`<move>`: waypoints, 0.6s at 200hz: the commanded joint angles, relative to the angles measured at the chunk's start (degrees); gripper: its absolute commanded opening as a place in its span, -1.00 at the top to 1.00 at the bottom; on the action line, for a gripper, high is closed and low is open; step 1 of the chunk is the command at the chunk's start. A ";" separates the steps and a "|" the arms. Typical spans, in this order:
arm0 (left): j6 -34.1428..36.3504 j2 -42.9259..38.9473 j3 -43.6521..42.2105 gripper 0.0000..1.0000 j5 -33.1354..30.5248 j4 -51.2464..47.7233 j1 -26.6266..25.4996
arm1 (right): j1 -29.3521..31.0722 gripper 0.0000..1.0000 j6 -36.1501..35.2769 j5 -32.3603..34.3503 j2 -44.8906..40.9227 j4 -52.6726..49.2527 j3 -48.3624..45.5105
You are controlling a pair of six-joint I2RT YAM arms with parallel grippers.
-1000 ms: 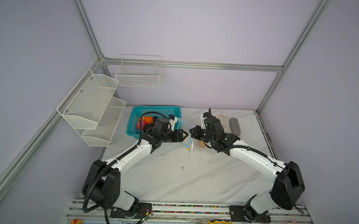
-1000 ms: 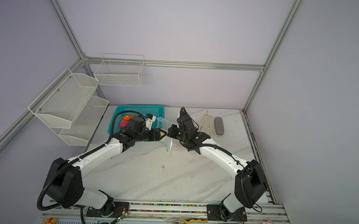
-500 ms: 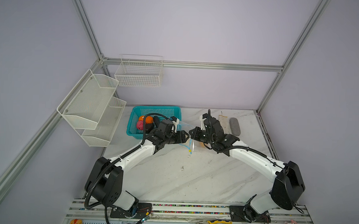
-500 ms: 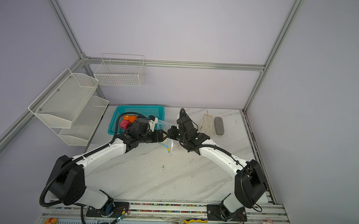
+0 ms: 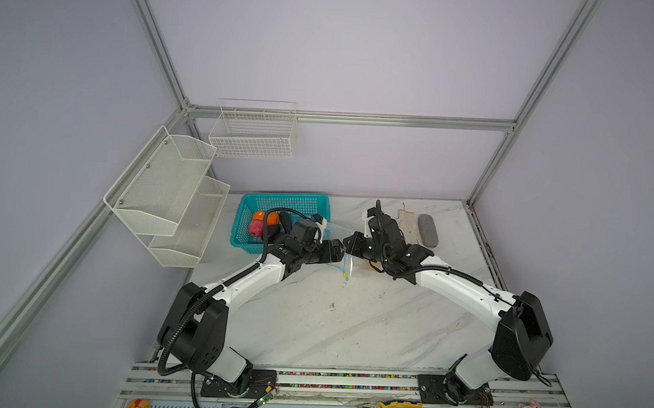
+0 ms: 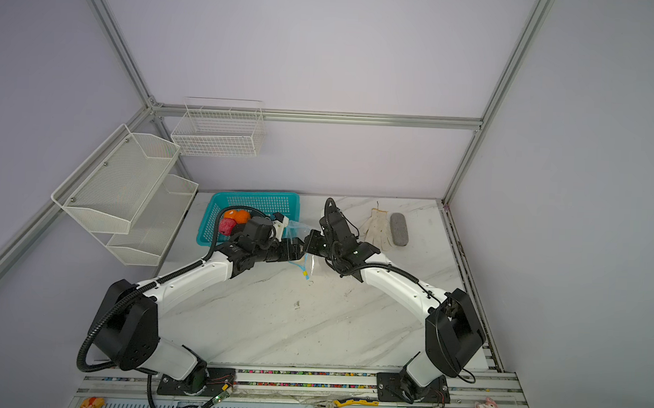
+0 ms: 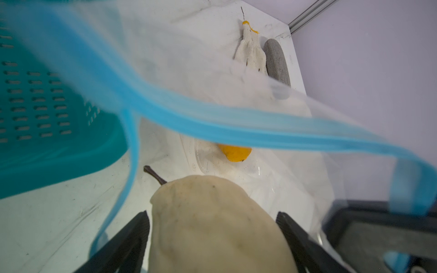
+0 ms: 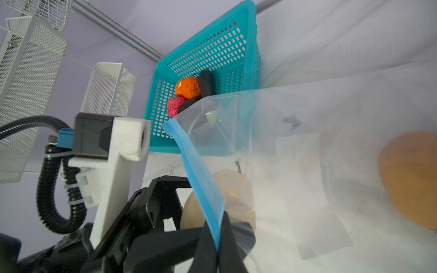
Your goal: Place the food in the zip-top bag and seal the zipper
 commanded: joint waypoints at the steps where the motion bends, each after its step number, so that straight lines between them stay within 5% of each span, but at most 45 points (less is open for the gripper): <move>1: 1.17 -2.70 3.93 -0.74 -0.23 0.59 -0.22 | 0.43 1.00 0.66 0.26 0.70 0.07 2.05; 25: 0.59 -3.61 4.00 -0.67 -0.62 0.61 -0.21 | 0.38 1.00 0.71 0.75 0.70 -0.72 2.64; 73: -2.77 -3.07 5.89 -0.18 0.32 0.50 -0.23 | 0.46 1.00 0.74 0.22 0.79 -0.30 2.41; 120: -6.57 -2.71 9.56 -0.11 -0.89 -5.23 -0.11 | 0.44 1.00 1.49 -0.53 0.70 0.68 1.90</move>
